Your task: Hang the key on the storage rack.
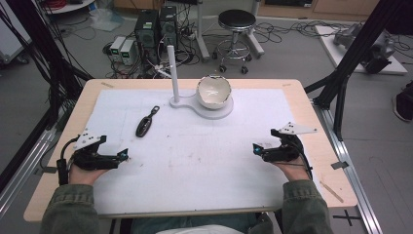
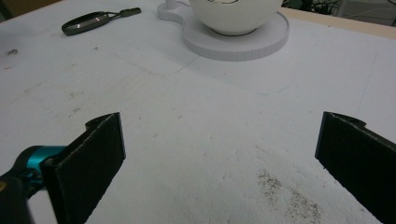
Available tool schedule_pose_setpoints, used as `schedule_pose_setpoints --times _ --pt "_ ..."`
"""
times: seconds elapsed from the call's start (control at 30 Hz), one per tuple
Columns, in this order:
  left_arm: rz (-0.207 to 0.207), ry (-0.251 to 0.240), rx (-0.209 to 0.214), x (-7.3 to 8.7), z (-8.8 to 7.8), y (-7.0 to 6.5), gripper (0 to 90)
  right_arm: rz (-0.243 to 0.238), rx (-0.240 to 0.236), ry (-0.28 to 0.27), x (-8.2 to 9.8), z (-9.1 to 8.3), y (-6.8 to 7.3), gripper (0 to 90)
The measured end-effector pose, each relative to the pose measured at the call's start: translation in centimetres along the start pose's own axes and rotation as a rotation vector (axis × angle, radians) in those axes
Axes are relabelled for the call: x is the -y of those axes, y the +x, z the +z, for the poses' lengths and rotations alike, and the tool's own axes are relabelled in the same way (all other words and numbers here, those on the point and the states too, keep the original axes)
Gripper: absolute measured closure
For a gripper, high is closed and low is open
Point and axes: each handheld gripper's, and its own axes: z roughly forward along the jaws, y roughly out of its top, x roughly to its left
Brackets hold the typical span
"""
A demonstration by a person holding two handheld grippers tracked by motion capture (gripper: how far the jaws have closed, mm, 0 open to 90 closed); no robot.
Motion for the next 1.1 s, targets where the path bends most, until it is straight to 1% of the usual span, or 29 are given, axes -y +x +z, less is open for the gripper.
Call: schedule_pose_setpoints --times 0.07,0.1,0.17,0.27,0.37,0.53,0.73,0.83,0.9,0.97,1.0,1.03,1.1 --pt "-0.006 -0.007 0.0 0.0 0.0 0.0 2.1 0.005 -0.002 0.011 0.0 0.0 0.1 0.6" --pt "-0.006 -0.009 -0.001 0.0 0.0 0.0 2.1 -0.005 0.002 0.011 0.1 0.1 0.1 0.6" --pt "-0.004 -0.009 -0.001 0.0 0.1 0.0 2.1 0.0 0.003 0.014 0.1 0.1 0.2 0.6" --pt "-0.003 -0.008 -0.012 0.0 0.1 0.0 2.1 -0.001 0.003 0.008 0.1 0.0 0.2 0.6" --pt "-0.011 -0.012 -0.009 0.0 0.1 0.0 2.1 0.003 0.007 0.011 0.1 0.0 0.2 0.6" --pt "-0.007 -0.007 -0.009 -0.1 0.0 0.0 2.1 0.002 0.009 0.013 0.2 0.0 0.2 0.6" --pt "-0.014 0.006 -0.003 -0.1 0.0 -0.1 2.1 0.006 0.003 0.028 0.2 0.2 0.1 0.6" --pt "-0.013 0.0 -0.008 -0.1 -0.1 -0.1 2.1 0.012 0.002 0.033 0.4 0.2 0.0 0.6" --pt "-0.016 -0.004 -0.014 -0.2 -0.2 0.0 2.1 0.01 0.004 0.037 0.4 0.3 0.0 0.6" --pt "-0.029 -0.002 -0.013 -0.3 -0.2 0.1 2.1 0.005 0.004 0.038 0.3 0.4 0.0 0.6" --pt "-0.029 0.002 -0.016 -0.4 -0.2 0.1 2.1 0.005 0.004 0.038 0.3 0.4 0.0 0.6" --pt "-0.013 0.01 -0.023 -0.6 -0.2 -0.1 2.1 0.006 0.003 0.038 0.3 0.4 0.0 0.6" --pt "0.006 0.014 -0.017 -1.1 -0.2 -0.4 2.1 0.013 0.003 0.034 0.3 0.4 -0.1 0.6"
